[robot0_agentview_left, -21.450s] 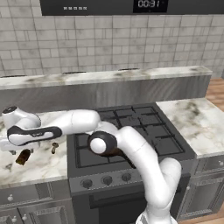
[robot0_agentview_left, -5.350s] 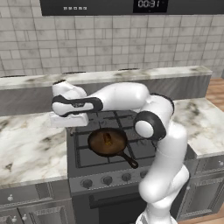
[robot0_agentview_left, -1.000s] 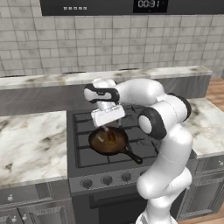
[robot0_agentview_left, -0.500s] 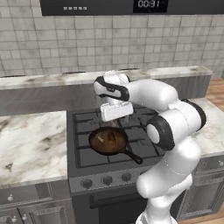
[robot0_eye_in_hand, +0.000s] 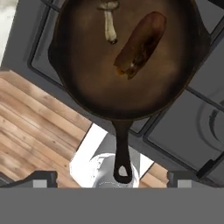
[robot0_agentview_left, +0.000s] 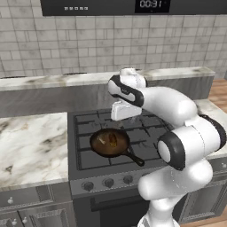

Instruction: Put the sweet potato and mushroom in the pan. Then turn on the front left burner and set the heat to medium.

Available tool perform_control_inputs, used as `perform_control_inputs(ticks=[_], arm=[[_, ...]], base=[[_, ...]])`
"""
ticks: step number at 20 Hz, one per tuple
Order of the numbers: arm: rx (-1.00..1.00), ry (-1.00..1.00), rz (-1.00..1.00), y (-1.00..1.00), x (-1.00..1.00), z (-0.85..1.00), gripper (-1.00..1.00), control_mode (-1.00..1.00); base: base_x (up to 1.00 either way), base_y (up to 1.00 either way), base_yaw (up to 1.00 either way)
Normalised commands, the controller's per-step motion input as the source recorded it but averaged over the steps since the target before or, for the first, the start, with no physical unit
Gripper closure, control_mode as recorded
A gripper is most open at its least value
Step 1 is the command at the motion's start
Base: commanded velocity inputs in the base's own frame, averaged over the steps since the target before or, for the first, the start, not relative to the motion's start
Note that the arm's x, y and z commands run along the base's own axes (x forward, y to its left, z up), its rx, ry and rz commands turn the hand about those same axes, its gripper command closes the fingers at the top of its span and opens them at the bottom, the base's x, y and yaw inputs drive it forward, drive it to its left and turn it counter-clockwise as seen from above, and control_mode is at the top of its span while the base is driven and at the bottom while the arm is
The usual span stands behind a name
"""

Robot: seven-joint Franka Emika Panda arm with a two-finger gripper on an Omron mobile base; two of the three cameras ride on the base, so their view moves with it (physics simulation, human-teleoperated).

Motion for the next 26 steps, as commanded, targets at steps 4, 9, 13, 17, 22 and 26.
perform_control_inputs(ticks=[4, 9, 13, 17, 22, 26], arm=[[0.0, -0.09, 0.0, -0.02, -0.37, 0.42, -1.0, -1.0], [0.0, -0.08, 0.0, 0.0, -0.28, 0.23, -1.0, -1.0], [0.0, -0.03, 0.0, 0.0, -0.03, -0.01, -1.0, -1.0], [0.0, -0.12, 0.0, 0.0, -0.1, -0.07, -1.0, -1.0], [0.0, -0.17, 0.0, 0.0, -0.14, -0.04, -1.0, -1.0], [0.0, -0.2, 0.0, 0.0, -0.19, 0.0, -1.0, -1.0]], base=[[0.0, 0.0, 0.0], [0.0, 0.0, 0.0], [0.0, 0.0, 0.0], [0.0, 0.0, 0.0], [0.0, 0.0, 0.0], [0.0, 0.0, 0.0]])
